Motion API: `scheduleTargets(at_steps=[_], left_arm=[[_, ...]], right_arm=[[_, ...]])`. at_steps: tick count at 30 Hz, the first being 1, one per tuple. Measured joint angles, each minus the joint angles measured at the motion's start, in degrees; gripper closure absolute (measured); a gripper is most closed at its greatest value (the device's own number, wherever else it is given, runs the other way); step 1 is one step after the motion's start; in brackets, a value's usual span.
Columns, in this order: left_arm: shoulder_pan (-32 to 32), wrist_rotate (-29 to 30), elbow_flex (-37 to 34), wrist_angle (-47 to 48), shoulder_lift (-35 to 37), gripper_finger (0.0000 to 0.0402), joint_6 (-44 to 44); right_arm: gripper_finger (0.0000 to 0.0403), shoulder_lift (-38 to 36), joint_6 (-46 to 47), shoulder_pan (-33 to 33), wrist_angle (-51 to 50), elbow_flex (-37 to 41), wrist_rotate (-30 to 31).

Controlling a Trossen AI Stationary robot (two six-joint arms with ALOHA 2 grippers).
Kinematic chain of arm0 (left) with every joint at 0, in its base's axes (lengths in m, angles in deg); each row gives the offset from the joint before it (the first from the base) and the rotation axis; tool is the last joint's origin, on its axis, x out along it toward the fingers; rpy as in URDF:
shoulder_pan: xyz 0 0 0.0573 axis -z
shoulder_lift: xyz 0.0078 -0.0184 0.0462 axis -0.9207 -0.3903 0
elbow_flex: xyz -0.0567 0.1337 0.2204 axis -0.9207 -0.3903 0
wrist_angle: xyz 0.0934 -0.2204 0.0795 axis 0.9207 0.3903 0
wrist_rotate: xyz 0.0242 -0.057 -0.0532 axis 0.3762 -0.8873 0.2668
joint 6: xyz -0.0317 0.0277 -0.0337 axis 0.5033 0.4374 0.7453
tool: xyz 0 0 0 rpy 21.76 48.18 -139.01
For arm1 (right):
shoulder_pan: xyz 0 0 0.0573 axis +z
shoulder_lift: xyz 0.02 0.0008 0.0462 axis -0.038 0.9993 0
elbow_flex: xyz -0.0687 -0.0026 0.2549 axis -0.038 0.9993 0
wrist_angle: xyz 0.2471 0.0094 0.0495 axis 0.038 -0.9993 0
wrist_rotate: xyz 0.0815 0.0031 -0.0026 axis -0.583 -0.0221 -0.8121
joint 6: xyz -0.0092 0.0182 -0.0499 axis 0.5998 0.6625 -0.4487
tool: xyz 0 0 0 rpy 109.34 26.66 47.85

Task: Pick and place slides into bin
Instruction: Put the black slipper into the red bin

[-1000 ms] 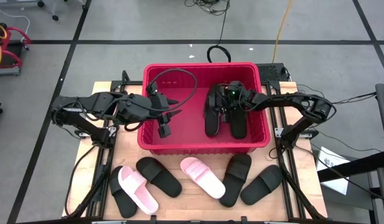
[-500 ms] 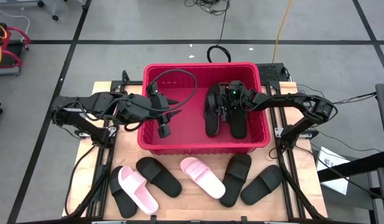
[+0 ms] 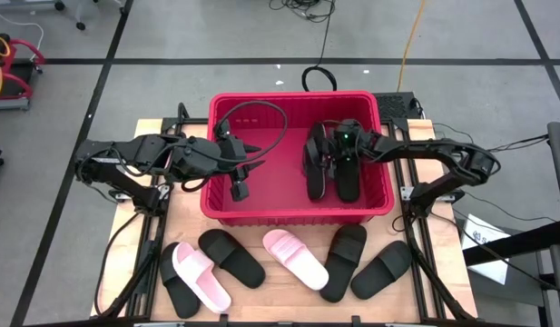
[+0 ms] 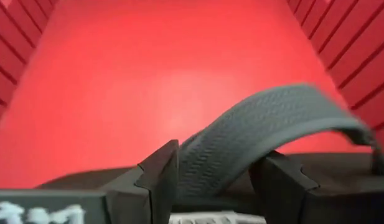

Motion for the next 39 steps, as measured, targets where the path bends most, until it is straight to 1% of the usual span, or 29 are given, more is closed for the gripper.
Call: scheduleTargets(at_steps=[5,10,13,16,18,20,21,22,26,28,31,36,39], left_arm=[[0.0,-0.04,0.02,-0.02,0.0,0.0261,-0.02],[0.02,-0.52,0.02,-0.32,0.0,0.0261,-0.22],[0.02,-0.5,0.02,-0.32,0.0,0.0261,-0.16],[0.02,-0.5,0.02,-0.37,0.0,0.0261,-0.09],[0.0,-0.5,0.02,-0.4,0.0,0.0261,0.13],[0.0,-0.5,0.02,-0.39,0.0,0.0261,0.43],[0.0,-0.51,0.02,-0.41,0.0,0.0261,0.59],[0.01,-0.5,0.02,-0.41,0.0,0.0261,0.7],[0.0,-0.5,0.02,-0.41,0.0,0.0261,0.72],[0.0,-0.5,0.02,-0.42,0.0,0.0261,0.72],[0.0,-0.5,0.02,-0.41,0.0,0.0261,0.73],[0.02,-0.92,0.02,-0.39,0.0,0.0261,0.76],[0.02,-0.94,0.02,-0.44,0.0,0.0261,0.8]], right_arm=[[0.0225,0.51,-1.88,-0.03,0.78,2.01,2.66],[0.0227,0.57,-1.63,-0.06,5.74,2.9,2.47],[0.024,0.59,-1.46,0.08,8.27,2.98,2.49],[0.0278,0.59,-0.69,0.1,9.96,2.98,2.49],[0.0319,0.59,-0.05,0.1,9.99,2.98,2.51],[0.0368,0.59,0.9,0.1,10.15,2.98,2.35],[0.0385,0.59,1.05,0.07,10.39,2.98,1.63],[0.0392,0.59,1.1,0.03,10.82,2.98,0.46],[0.0398,0.64,3.39,0.15,16.36,3.0,-7.55],[0.0399,0.64,4.37,0.17,20.99,3.0,-9.75],[0.04,0.62,4.44,0.12,24.18,3.0,-9.62],[0.0401,3.66,3.43,-0.05,23.85,2.71,-11.01],[0.0402,5.18,0.95,0.01,24.61,2.59,-10.81]])
